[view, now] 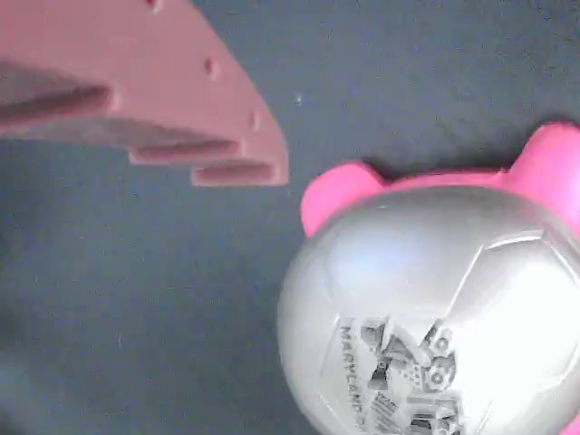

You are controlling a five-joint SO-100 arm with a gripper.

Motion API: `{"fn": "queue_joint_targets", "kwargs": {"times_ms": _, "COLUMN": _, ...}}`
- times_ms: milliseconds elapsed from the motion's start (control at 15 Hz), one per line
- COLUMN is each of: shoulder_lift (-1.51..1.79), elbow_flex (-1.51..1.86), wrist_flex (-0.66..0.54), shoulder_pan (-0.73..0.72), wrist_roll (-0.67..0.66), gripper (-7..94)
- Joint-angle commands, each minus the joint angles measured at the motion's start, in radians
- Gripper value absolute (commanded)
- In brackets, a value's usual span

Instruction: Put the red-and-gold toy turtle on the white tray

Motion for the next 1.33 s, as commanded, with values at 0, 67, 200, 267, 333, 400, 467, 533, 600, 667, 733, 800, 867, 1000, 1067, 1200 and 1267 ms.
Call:
{"fn": "queue_joint_targets", "kwargs": {"times_ms": 0, "shoulder_lift": 0.037, "elbow_flex": 0.017, "wrist_flex": -0.040, "shoulder_pan": -0.015, "wrist_roll": -0.048, "gripper": 42}}
{"fn": "queue_joint_targets", "kwargs": {"times_ms": 67, "shoulder_lift": 0.035, "elbow_flex": 0.032, "wrist_flex": -0.052, "shoulder_pan": -0.018, "wrist_roll": -0.051, "gripper": 45}}
{"fn": "queue_joint_targets", "kwargs": {"times_ms": 200, "shoulder_lift": 0.031, "elbow_flex": 0.055, "wrist_flex": -0.069, "shoulder_pan": -0.029, "wrist_roll": -0.051, "gripper": 50}}
{"fn": "queue_joint_targets", "kwargs": {"times_ms": 267, "shoulder_lift": 0.028, "elbow_flex": 0.060, "wrist_flex": -0.064, "shoulder_pan": -0.035, "wrist_roll": -0.049, "gripper": 50}}
{"fn": "queue_joint_targets", "kwargs": {"times_ms": 333, "shoulder_lift": 0.020, "elbow_flex": 0.061, "wrist_flex": -0.058, "shoulder_pan": -0.040, "wrist_roll": -0.049, "gripper": 51}}
{"fn": "queue_joint_targets", "kwargs": {"times_ms": 400, "shoulder_lift": 0.012, "elbow_flex": 0.063, "wrist_flex": -0.054, "shoulder_pan": -0.041, "wrist_roll": -0.048, "gripper": 58}}
{"fn": "queue_joint_targets", "kwargs": {"times_ms": 467, "shoulder_lift": 0.003, "elbow_flex": 0.064, "wrist_flex": -0.049, "shoulder_pan": -0.043, "wrist_roll": -0.049, "gripper": 65}}
{"fn": "queue_joint_targets", "kwargs": {"times_ms": 533, "shoulder_lift": -0.009, "elbow_flex": 0.061, "wrist_flex": -0.048, "shoulder_pan": -0.043, "wrist_roll": -0.049, "gripper": 65}}
{"fn": "queue_joint_targets", "kwargs": {"times_ms": 600, "shoulder_lift": -0.020, "elbow_flex": 0.060, "wrist_flex": -0.043, "shoulder_pan": -0.041, "wrist_roll": -0.049, "gripper": 64}}
{"fn": "queue_joint_targets", "kwargs": {"times_ms": 667, "shoulder_lift": -0.032, "elbow_flex": 0.057, "wrist_flex": -0.043, "shoulder_pan": -0.040, "wrist_roll": -0.048, "gripper": 64}}
{"fn": "queue_joint_targets", "kwargs": {"times_ms": 733, "shoulder_lift": -0.044, "elbow_flex": 0.052, "wrist_flex": -0.044, "shoulder_pan": -0.037, "wrist_roll": -0.048, "gripper": 64}}
{"fn": "queue_joint_targets", "kwargs": {"times_ms": 800, "shoulder_lift": -0.060, "elbow_flex": 0.049, "wrist_flex": -0.052, "shoulder_pan": -0.035, "wrist_roll": -0.049, "gripper": 64}}
{"fn": "queue_joint_targets", "kwargs": {"times_ms": 867, "shoulder_lift": -0.077, "elbow_flex": 0.044, "wrist_flex": -0.060, "shoulder_pan": -0.034, "wrist_roll": -0.049, "gripper": 64}}
{"fn": "queue_joint_targets", "kwargs": {"times_ms": 1000, "shoulder_lift": -0.110, "elbow_flex": 0.023, "wrist_flex": -0.067, "shoulder_pan": -0.034, "wrist_roll": -0.048, "gripper": 64}}
{"fn": "queue_joint_targets", "kwargs": {"times_ms": 1067, "shoulder_lift": -0.126, "elbow_flex": 0.011, "wrist_flex": -0.071, "shoulder_pan": -0.034, "wrist_roll": -0.046, "gripper": 64}}
{"fn": "queue_joint_targets", "kwargs": {"times_ms": 1200, "shoulder_lift": -0.137, "elbow_flex": -0.005, "wrist_flex": -0.078, "shoulder_pan": -0.029, "wrist_roll": -0.038, "gripper": 64}}
{"fn": "queue_joint_targets", "kwargs": {"times_ms": 1267, "shoulder_lift": -0.141, "elbow_flex": -0.005, "wrist_flex": -0.091, "shoulder_pan": -0.028, "wrist_roll": -0.035, "gripper": 63}}
